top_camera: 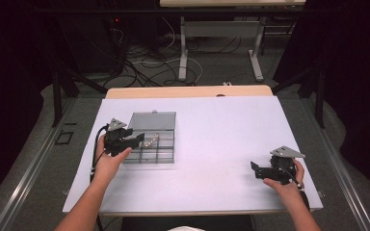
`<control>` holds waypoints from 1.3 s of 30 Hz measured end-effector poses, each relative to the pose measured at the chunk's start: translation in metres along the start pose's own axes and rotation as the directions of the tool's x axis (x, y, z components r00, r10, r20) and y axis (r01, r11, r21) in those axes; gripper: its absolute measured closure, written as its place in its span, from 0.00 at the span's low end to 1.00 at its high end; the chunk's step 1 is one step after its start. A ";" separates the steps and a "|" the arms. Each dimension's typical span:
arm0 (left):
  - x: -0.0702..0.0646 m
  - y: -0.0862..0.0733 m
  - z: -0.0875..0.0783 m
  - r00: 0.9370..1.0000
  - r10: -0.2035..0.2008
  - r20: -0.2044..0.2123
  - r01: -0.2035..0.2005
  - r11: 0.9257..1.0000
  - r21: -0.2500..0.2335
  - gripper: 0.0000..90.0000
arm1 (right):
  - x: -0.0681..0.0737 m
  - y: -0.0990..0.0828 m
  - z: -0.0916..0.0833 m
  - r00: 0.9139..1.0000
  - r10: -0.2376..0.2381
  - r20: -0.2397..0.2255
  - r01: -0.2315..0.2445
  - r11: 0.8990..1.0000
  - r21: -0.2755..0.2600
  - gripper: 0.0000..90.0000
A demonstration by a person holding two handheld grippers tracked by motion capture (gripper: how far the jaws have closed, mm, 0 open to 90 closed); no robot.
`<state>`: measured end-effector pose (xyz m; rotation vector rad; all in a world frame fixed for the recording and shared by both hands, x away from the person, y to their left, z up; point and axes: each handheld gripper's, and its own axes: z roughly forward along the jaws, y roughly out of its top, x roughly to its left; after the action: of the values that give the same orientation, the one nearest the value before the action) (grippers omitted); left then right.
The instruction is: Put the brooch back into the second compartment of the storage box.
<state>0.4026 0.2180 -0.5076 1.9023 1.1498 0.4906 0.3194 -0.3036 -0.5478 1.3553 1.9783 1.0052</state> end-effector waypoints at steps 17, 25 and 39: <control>-0.002 -0.005 -0.021 1.000 -0.010 0.019 0.011 1.000 -0.013 0.34 | 0.000 0.000 0.000 1.000 0.001 -0.004 -0.001 1.000 -0.002 0.03; -0.003 -0.012 -0.031 1.000 -0.009 0.020 0.009 1.000 -0.023 0.22 | 0.000 0.000 -0.001 1.000 0.000 -0.004 0.000 1.000 -0.004 0.03; 0.005 -0.029 -0.055 0.996 -0.082 0.021 0.083 0.995 -0.058 0.04 | 0.000 0.000 -0.001 1.000 0.003 0.006 -0.003 1.000 -0.011 0.03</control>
<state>0.3524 0.2538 -0.5007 1.7976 1.1837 0.4559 0.3188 -0.3033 -0.5471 1.3547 1.9644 1.0109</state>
